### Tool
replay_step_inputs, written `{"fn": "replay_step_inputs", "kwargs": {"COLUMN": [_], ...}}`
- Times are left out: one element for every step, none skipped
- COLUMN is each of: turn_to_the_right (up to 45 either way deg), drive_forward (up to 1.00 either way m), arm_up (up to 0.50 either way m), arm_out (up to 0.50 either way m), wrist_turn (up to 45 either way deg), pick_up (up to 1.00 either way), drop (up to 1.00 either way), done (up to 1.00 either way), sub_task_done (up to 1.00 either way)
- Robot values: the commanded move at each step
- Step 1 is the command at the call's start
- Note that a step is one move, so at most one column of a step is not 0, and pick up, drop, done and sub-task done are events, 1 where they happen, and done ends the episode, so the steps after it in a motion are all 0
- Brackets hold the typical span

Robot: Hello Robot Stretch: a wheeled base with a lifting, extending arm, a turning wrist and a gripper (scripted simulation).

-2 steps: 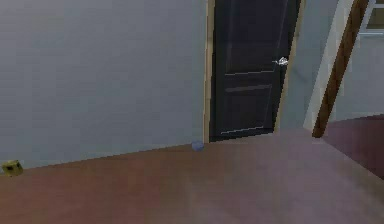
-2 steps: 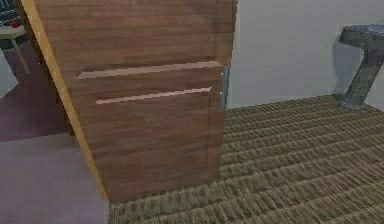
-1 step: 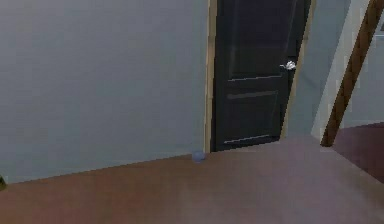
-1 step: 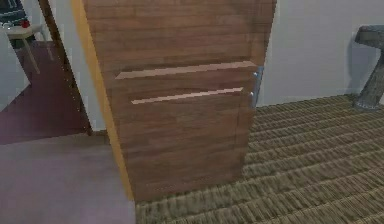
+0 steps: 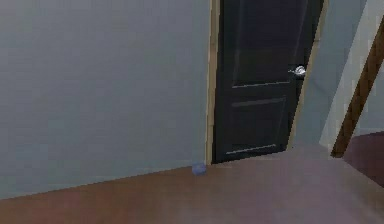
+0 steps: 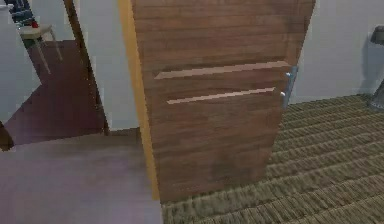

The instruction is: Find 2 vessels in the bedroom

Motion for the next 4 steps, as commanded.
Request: {"fn": "replay_step_inputs", "kwargs": {"turn_to_the_right": [42.0,0.0,0.0,33.0], "drive_forward": [0.0,1.0,0.95,0.0], "arm_up": [0.0,0.0,0.0,0.0], "arm_out": [0.0,0.0,0.0,0.0], "wrist_turn": [0.0,0.0,0.0,0.0], "pick_up": [0.0,0.0,0.0,0.0], "drop": [0.0,0.0,0.0,0.0], "done": [0.0,0.0,0.0,0.0], "sub_task_done": [0.0,0.0,0.0,0.0]}}
